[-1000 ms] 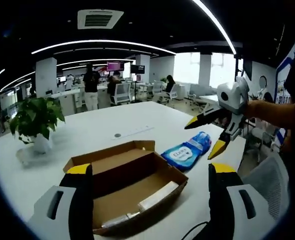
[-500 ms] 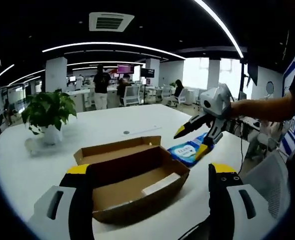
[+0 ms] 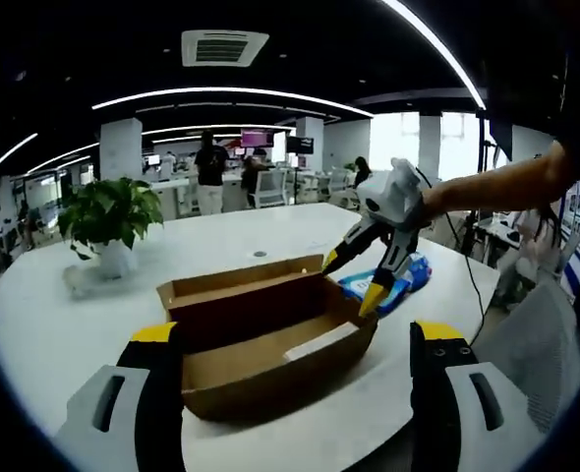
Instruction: Operate the shoe box by opening the lid, removing the specified soft item, and placing it in the target area until the item is outside and the box remains undamaged.
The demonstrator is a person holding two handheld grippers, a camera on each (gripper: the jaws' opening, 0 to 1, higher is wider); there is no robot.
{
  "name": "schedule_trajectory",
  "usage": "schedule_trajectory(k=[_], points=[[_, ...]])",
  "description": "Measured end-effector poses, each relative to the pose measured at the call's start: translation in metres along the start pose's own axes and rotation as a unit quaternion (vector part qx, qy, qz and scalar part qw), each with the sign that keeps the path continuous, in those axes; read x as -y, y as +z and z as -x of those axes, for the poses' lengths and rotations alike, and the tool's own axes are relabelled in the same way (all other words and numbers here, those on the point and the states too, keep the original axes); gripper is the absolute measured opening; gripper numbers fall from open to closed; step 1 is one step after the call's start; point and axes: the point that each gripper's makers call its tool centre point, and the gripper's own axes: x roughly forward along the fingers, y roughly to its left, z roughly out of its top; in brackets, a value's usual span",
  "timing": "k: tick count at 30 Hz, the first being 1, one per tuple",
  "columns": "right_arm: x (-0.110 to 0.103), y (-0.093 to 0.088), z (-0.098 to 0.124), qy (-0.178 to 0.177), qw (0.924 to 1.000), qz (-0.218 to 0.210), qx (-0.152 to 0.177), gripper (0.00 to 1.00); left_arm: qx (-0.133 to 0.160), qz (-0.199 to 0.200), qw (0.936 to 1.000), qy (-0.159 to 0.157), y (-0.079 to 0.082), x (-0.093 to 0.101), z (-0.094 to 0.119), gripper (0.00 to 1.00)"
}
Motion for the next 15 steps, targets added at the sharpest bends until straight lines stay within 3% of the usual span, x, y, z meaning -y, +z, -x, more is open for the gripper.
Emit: schedule_trajectory(k=[6,15], points=[[0.003,-0.004,-0.015,0.017,0.9997,0.009,-0.018,0.60,-0.007,-0.003,0.9999,0.008,-0.006,-0.002,0.001,0.99],[-0.001,-0.011,-0.034,0.053,0.9981,-0.002,-0.031,0.56,0.012,0.005,0.9998,0.017,-0.002,-0.001,0.001,0.97]])
